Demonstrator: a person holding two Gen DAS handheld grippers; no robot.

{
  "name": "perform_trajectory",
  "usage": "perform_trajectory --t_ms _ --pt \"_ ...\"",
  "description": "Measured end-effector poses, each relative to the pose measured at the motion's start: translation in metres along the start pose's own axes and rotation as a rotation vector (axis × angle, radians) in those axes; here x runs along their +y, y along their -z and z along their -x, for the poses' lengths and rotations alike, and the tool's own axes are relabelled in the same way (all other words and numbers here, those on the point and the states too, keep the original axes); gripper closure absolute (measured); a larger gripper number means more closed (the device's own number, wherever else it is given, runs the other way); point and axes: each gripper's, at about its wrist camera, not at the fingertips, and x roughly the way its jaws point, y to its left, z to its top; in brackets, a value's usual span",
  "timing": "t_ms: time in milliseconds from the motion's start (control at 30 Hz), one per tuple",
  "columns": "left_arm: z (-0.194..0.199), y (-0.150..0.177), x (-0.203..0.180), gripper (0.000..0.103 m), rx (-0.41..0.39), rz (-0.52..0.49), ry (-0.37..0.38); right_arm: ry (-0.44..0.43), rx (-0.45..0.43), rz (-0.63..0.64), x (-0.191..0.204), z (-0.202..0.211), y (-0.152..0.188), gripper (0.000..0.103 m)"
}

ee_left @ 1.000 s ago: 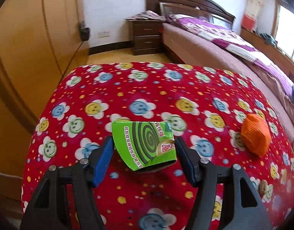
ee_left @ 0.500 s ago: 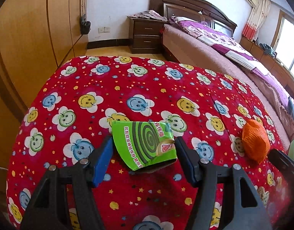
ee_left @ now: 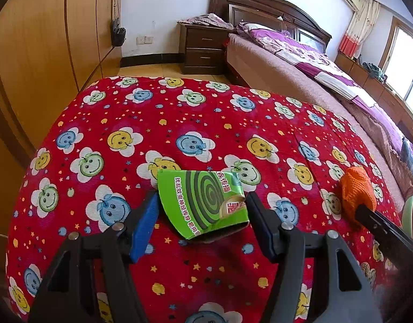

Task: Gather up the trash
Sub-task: 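Grasp the orange mesh bag with the right tool, then carry the coil packet and orange mesh bag with both tools over the bucket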

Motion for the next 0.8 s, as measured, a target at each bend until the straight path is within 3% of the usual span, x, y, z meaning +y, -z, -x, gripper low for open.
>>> perform_trajectory --t_ms 200,800 --pt "0.002 0.002 -0.001 0.037 -0.003 -0.002 0.005 -0.018 0.01 0.003 -0.002 0.004 0.003 0.091" --pt "0.025 0.004 -0.009 0.037 -0.065 -0.021 0.043 -0.076 -0.095 -0.001 -0.015 0.079 0.027 0.095"
